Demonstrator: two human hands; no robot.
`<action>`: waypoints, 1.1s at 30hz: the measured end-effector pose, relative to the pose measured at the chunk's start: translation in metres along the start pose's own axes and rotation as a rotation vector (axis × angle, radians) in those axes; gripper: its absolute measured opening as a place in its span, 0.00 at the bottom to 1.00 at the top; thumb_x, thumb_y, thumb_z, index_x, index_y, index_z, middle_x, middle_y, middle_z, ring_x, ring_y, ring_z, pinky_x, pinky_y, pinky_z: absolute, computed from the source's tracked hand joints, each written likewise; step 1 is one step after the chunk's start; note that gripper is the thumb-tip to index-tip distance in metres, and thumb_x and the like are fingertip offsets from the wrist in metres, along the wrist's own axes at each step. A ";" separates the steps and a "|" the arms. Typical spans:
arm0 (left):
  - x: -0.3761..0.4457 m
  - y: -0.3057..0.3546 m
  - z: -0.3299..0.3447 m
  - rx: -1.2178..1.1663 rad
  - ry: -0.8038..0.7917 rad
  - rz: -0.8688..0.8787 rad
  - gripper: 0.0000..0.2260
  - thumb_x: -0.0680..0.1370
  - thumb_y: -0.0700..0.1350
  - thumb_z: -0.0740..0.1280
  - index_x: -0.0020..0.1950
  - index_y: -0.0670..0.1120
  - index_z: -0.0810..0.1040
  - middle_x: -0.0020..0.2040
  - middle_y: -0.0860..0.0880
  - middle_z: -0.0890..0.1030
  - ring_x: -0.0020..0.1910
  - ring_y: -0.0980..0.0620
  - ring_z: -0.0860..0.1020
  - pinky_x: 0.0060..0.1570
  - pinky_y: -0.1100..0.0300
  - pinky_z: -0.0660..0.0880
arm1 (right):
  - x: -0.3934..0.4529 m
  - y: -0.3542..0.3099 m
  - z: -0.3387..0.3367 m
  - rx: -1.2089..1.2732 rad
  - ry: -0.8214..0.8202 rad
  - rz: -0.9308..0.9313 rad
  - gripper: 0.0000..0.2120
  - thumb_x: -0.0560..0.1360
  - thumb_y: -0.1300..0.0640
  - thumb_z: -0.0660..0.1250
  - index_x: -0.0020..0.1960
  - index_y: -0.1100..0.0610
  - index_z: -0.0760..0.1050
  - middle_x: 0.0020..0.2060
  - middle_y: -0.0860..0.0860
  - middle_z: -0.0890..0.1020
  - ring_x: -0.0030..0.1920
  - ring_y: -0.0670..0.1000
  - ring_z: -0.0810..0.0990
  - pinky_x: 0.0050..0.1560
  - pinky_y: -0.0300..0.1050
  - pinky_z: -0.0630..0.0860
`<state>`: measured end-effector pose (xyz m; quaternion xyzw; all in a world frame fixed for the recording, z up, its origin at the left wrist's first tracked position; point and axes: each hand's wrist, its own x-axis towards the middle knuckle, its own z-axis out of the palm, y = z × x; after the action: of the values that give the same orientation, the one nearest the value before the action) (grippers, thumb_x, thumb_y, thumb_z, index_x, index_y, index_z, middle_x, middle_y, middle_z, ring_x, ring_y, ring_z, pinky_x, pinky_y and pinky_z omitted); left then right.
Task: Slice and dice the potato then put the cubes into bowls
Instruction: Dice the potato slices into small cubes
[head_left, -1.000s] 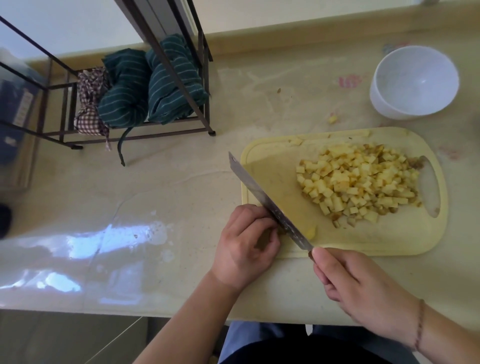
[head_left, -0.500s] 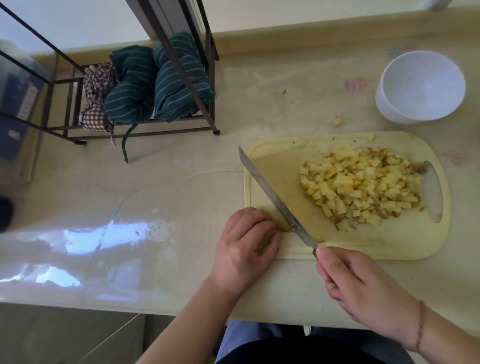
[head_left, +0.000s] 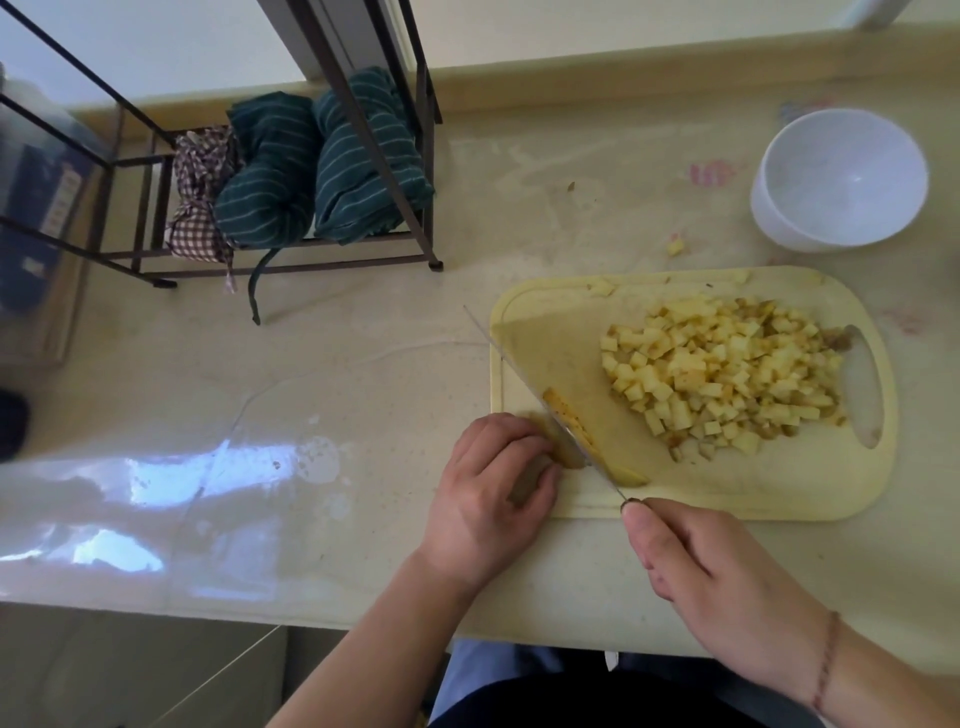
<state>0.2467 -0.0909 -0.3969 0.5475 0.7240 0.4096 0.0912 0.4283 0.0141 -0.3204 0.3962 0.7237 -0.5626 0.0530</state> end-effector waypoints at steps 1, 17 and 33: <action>0.000 0.001 -0.001 -0.008 0.003 0.002 0.05 0.74 0.35 0.76 0.49 0.36 0.84 0.49 0.42 0.82 0.52 0.44 0.80 0.52 0.49 0.79 | 0.000 0.000 0.000 0.024 -0.006 0.004 0.28 0.72 0.28 0.51 0.34 0.52 0.66 0.22 0.46 0.64 0.24 0.44 0.61 0.28 0.39 0.61; 0.040 -0.017 -0.020 0.337 -0.372 0.303 0.18 0.81 0.53 0.63 0.69 0.48 0.77 0.66 0.45 0.78 0.64 0.40 0.73 0.61 0.45 0.76 | -0.042 0.008 -0.047 -0.281 0.170 -0.118 0.30 0.73 0.25 0.47 0.32 0.50 0.64 0.23 0.45 0.70 0.23 0.45 0.68 0.26 0.40 0.62; 0.104 -0.026 -0.030 0.382 -0.525 0.305 0.19 0.77 0.53 0.67 0.67 0.47 0.80 0.64 0.45 0.79 0.64 0.41 0.73 0.61 0.44 0.74 | -0.046 0.032 -0.037 -0.209 0.260 -0.073 0.34 0.68 0.20 0.44 0.33 0.50 0.67 0.25 0.46 0.75 0.26 0.47 0.73 0.29 0.41 0.66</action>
<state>0.1703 -0.0168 -0.3624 0.7430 0.6493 0.1214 0.1079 0.4935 0.0236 -0.3078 0.4313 0.7929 -0.4301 -0.0207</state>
